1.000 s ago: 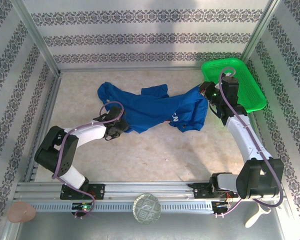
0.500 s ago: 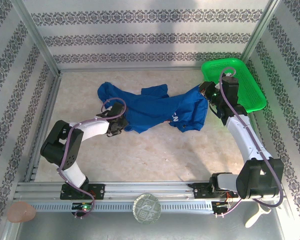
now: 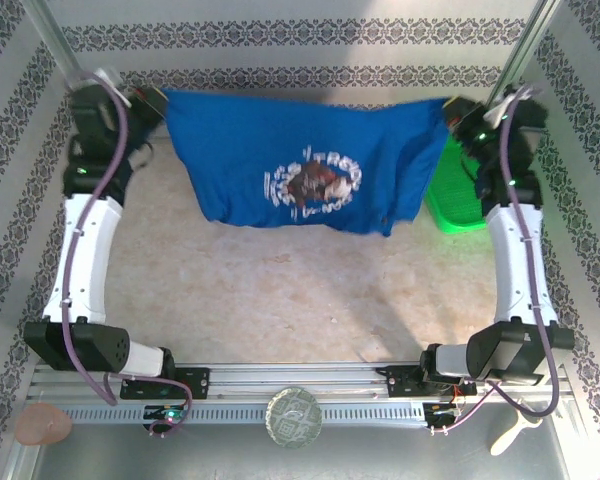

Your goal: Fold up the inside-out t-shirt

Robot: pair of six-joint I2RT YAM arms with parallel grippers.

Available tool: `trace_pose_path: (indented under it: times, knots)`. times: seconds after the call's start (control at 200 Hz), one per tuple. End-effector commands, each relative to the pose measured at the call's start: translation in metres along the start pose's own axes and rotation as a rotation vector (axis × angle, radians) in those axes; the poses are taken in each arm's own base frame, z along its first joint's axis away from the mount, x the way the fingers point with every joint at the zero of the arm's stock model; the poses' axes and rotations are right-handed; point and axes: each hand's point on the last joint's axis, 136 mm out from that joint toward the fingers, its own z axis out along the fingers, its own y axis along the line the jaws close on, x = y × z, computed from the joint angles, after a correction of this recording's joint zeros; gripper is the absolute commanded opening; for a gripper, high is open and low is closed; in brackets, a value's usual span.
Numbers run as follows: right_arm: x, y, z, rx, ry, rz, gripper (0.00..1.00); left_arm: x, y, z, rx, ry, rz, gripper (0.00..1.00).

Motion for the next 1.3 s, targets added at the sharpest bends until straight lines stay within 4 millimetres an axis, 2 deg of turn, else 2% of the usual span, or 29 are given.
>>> trace_pose_path:
  times: [0.0,0.115,0.235,0.33,0.49,0.58,0.639,0.714,0.779,0.854,0.909,0.964,1.014,1.104,1.224,1.299]
  knots:
    - [-0.044,0.07,-0.032,-0.156,-0.085,-0.016,0.0,-0.013,-0.023,-0.003,0.103,0.08,-0.003,0.0]
    - [-0.062,0.095,-0.051,-0.203,-0.118,-0.022,0.0,-0.04,-0.042,-0.01,0.16,0.029,-0.015,0.0]
    - [-0.071,0.11,-0.072,-0.244,-0.128,-0.014,0.0,-0.053,-0.056,-0.023,0.213,-0.012,-0.04,0.0]
    - [-0.078,0.13,-0.099,-0.286,-0.166,-0.03,0.0,-0.067,-0.075,-0.048,0.265,-0.08,-0.046,0.0]
    - [-0.09,0.182,-0.147,-0.378,-0.252,-0.094,0.0,-0.103,-0.115,-0.103,0.317,-0.242,-0.007,0.0]
    - [-0.097,0.204,-0.162,-0.421,-0.288,-0.114,0.0,-0.12,-0.123,-0.112,0.295,-0.29,0.006,0.0]
    - [-0.102,0.211,-0.165,-0.432,-0.304,-0.116,0.0,-0.127,-0.117,-0.103,0.257,-0.288,-0.004,0.0]
    - [-0.105,0.206,-0.152,-0.42,-0.292,-0.1,0.0,-0.129,-0.097,-0.073,0.213,-0.247,-0.044,0.0]
    - [-0.101,0.188,-0.123,-0.384,-0.249,-0.076,0.0,-0.121,-0.069,-0.035,0.161,-0.184,-0.088,0.0]
    - [-0.088,0.163,-0.084,-0.325,-0.182,-0.06,0.0,-0.101,-0.033,0.014,0.117,-0.078,-0.151,0.0]
    - [-0.076,0.145,-0.055,-0.29,-0.129,-0.041,0.0,-0.086,-0.013,0.043,0.098,-0.016,-0.181,0.0]
    - [-0.064,0.13,-0.029,-0.259,-0.084,-0.023,0.0,-0.075,0.003,0.065,0.086,0.021,-0.21,0.0]
    - [-0.056,0.123,-0.011,-0.242,-0.051,-0.022,0.0,-0.071,0.007,0.079,0.099,0.035,-0.222,0.0]
    - [-0.052,0.121,0.007,-0.223,-0.032,-0.036,0.0,-0.078,-0.002,0.089,0.142,0.022,-0.227,0.0]
    - [-0.07,0.151,-0.004,-0.269,-0.074,-0.065,0.0,-0.101,-0.028,0.078,0.214,-0.041,-0.219,0.0]
    - [-0.08,0.17,-0.017,-0.292,-0.1,-0.09,0.0,-0.113,-0.035,0.069,0.236,-0.082,-0.233,0.0]
